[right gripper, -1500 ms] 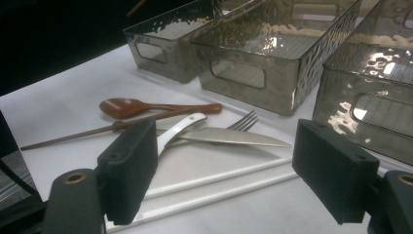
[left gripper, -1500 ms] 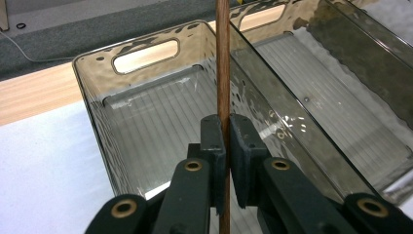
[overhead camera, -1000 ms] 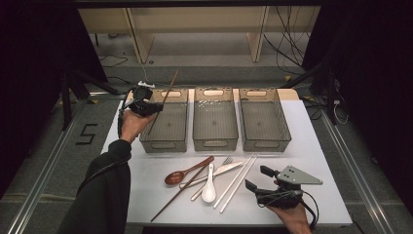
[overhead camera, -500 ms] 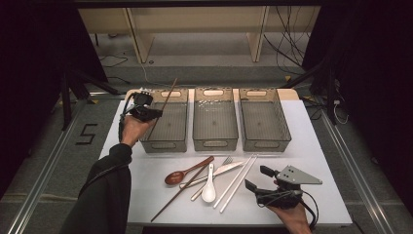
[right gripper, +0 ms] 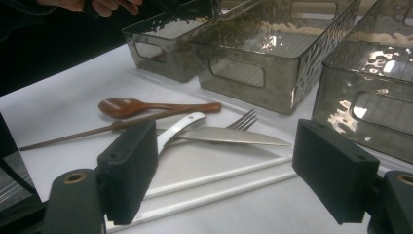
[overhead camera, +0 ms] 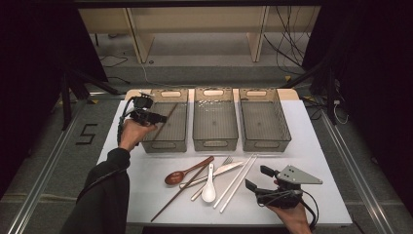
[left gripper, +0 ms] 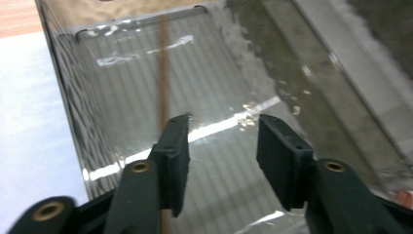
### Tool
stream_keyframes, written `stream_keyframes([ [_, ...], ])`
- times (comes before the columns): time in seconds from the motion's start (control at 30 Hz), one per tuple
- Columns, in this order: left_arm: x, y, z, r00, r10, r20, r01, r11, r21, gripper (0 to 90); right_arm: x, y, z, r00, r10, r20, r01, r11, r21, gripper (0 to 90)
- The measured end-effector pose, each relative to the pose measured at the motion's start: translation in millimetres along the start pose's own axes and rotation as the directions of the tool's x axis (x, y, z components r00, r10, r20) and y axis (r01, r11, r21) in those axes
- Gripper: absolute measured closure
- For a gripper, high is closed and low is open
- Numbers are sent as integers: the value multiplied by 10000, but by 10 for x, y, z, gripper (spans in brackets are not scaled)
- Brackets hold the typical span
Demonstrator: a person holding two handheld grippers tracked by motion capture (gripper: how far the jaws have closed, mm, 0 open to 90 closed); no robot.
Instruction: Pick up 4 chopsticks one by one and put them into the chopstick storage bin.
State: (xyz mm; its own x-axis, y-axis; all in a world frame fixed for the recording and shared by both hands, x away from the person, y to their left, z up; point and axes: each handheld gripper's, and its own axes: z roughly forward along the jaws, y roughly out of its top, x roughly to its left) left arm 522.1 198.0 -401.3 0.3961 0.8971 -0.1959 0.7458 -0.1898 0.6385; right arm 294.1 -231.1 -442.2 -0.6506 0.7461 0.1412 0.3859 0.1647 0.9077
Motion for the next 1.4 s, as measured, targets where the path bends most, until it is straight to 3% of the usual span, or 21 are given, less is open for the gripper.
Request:
stream_keyframes([
  [0.13, -78, -86, -115, 9996, -139, 235, 140, 9999, -31, 384, 3, 0, 2, 10000, -20, -1, 20, 10000, 12, 255],
  [0.23, -168, -164, -213, 9997, 112, 216, -113, 9999, 37, 314, 7, 0, 1, 10000, -45, 13, 45, 10000, 20, 255],
  [0.4, -341, -348, -407, 9985, 483, 266, -482, 9988, -43, 251, 4, 1, -4, 10000, -35, 36, 35, 10000, 1, 255],
  [0.5, -436, -484, -482, 9974, 521, 506, -517, 9986, -76, 237, 9, 1, -2, 10000, -69, 29, 69, 10000, 15, 254],
  [0.6, -500, -567, -475, 9963, 719, 474, -730, 9971, 218, 220, 17, 4, 0, 9999, -117, 16, 117, 9999, 54, 255],
  [0.9, -666, -722, -511, 9921, 1131, 539, -1146, 9931, 254, 208, 30, 9, -7, 9998, -202, 4, 201, 9998, 12, 254],
  [1.1, -784, -924, -501, 9884, 1380, 626, -1422, 9875, 682, 195, 36, 11, -2, 9998, -204, 13, 204, 9998, 42, 254],
  [1.4, -990, -1113, -453, 9797, 1812, 853, -1921, 9708, 1440, 174, 36, 10, -4, 9998, -218, 14, 217, 9998, 45, 254],
])
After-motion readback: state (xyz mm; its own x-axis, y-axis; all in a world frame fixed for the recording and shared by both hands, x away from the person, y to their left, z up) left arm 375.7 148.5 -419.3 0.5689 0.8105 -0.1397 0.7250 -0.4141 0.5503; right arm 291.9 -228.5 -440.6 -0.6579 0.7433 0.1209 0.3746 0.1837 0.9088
